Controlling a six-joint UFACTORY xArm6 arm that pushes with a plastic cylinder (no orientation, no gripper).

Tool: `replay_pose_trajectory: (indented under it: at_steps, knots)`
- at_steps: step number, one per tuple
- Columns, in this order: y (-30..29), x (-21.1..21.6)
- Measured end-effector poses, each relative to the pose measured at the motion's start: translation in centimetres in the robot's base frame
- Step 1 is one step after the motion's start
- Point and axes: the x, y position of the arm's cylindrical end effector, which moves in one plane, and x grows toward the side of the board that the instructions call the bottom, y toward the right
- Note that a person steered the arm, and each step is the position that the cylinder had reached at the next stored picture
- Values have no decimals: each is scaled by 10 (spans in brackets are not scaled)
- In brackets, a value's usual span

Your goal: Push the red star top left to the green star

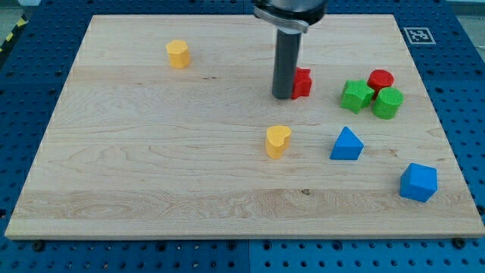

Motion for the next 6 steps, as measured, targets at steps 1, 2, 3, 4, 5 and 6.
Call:
replay_pose_trajectory:
  at_steps: [1, 2, 3, 4, 5, 6]
  knots:
    - [5, 0]
    - [-13, -9]
    - [-13, -29]
    - [21, -13]
    - [56, 0]
    - [61, 0]
